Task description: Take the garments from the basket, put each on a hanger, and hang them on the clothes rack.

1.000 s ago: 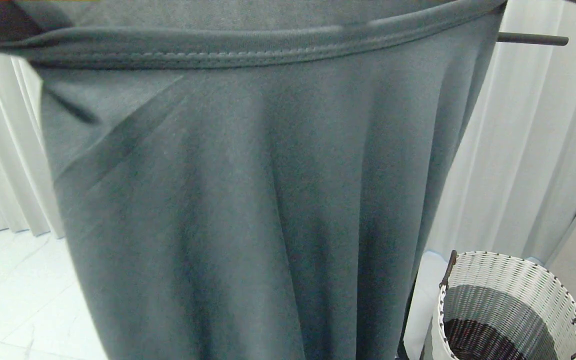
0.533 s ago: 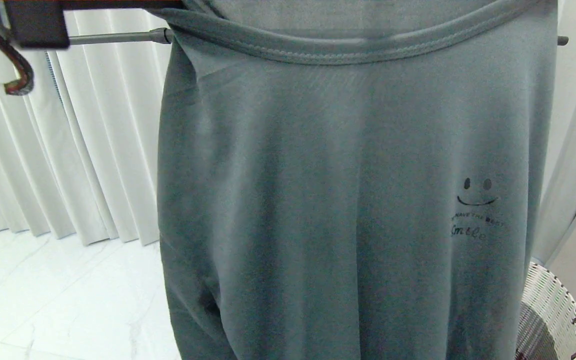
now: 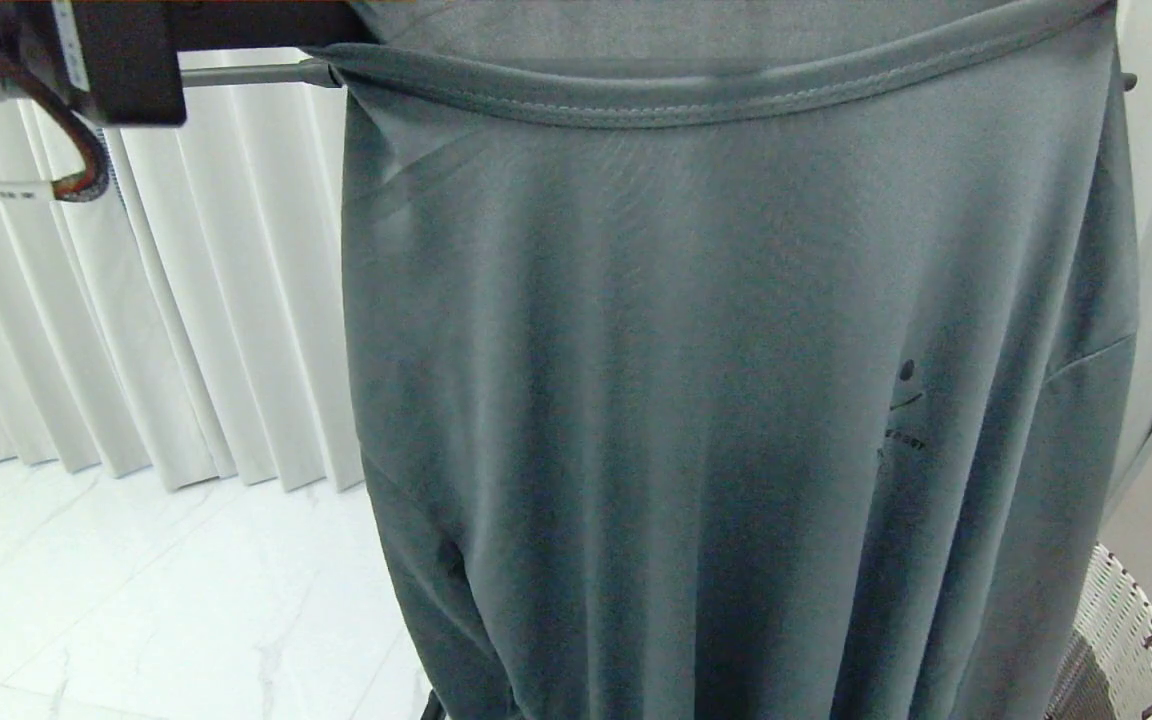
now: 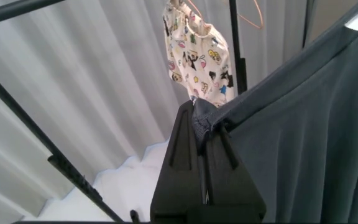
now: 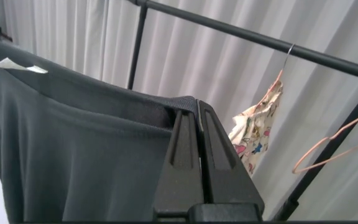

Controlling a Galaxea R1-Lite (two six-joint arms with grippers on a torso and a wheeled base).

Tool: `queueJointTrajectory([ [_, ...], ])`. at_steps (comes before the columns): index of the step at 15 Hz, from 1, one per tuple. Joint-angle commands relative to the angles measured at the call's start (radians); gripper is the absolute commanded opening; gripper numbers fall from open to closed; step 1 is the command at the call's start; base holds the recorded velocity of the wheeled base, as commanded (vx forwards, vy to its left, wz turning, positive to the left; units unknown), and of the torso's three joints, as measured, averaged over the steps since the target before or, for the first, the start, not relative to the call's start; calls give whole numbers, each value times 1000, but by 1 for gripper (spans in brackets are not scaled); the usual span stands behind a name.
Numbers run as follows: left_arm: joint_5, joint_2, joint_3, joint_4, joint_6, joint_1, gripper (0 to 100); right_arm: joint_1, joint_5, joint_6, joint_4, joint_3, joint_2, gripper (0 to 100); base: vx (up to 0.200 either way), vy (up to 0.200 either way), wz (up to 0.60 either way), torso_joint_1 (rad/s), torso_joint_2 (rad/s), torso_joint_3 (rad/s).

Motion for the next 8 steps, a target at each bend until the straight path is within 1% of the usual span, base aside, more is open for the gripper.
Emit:
queueJointTrajectory([
  [1, 1, 2, 2, -1, -2, 2, 0, 2, 1, 0, 3, 10, -5, 100, 0, 0, 0, 0, 0, 0],
  [4, 1, 7, 2, -1, 0, 39, 0, 2, 4, -3, 12, 85, -58, 100, 0, 0, 0, 0, 0, 0],
  [5, 1, 5, 3, -1, 0, 65, 0, 2, 9, -14, 12, 157, -114, 100, 0, 0, 0, 0, 0, 0],
  [6, 4, 5, 5, -1, 0, 83, 0, 2, 24, -16, 12, 198, -150, 100, 0, 0, 0, 0, 0, 0],
  [7, 16, 5, 9, -1, 0, 97, 0, 2, 55, -12, 16, 237, -188, 100, 0, 0, 0, 0, 0, 0],
  [8, 34, 5, 20, -1, 0, 99, 0, 0, 79, -11, 35, 263, -216, 100, 0, 0, 0, 0, 0, 0],
])
